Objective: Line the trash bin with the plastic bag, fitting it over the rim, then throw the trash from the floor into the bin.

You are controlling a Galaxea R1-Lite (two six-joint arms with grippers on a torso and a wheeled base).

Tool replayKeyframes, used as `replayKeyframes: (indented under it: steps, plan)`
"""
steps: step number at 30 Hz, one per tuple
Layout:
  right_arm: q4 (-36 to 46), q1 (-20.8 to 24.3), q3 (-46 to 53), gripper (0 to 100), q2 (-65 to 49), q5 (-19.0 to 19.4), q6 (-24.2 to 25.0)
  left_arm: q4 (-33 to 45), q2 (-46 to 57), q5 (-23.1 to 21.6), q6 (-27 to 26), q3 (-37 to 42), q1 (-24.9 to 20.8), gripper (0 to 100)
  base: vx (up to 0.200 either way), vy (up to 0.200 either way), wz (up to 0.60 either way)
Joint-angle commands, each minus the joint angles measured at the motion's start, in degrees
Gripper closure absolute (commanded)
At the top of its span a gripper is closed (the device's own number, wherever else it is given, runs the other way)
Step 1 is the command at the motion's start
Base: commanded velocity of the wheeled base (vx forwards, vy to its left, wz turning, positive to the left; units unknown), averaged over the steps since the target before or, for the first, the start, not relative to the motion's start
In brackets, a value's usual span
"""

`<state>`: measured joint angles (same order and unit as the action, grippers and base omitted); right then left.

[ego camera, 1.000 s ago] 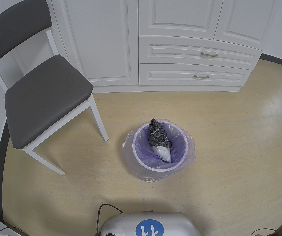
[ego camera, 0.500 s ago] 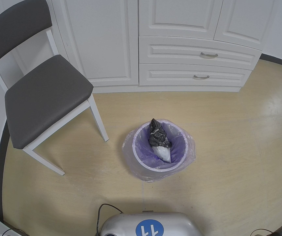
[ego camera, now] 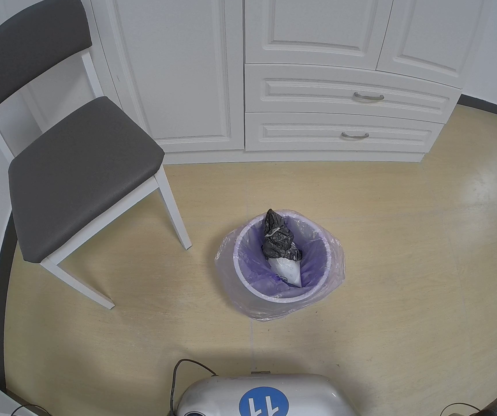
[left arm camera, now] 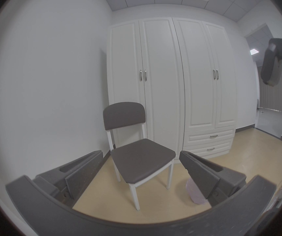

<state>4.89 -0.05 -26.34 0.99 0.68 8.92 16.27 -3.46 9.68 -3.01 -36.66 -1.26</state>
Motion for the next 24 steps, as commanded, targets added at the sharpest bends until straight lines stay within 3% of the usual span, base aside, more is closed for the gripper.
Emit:
replayKeyframes:
  steps: [1,7,10,15,24]
  plan:
    - [-0.23,-0.04,3.14,0,-0.99,-0.33,-0.75,-0.37,3.2,-2.12,0.55,5.02,1.17,0,0.0,0.0,0.0]
    - [-6.47,-0.04,10.44,0,-0.99,-0.42,-2.51,-3.62,3.2,-2.47,4.15,13.1,1.17,0,0.0,0.0,0.0]
    - [-17.19,-0.04,17.91,0,-0.99,0.11,-3.83,-12.76,3.29,-2.47,4.42,23.03,1.17,0,0.0,0.0,0.0]
    - [-25.45,-0.04,25.82,0,-0.99,0.46,-9.01,-21.46,3.29,-2.38,4.24,32.35,1.17,0,0.0,0.0,0.0]
    - [-18.07,-0.04,26.34,0,-0.99,0.28,-10.94,-20.05,3.29,-2.47,4.24,36.57,1.26,0,0.0,0.0,0.0]
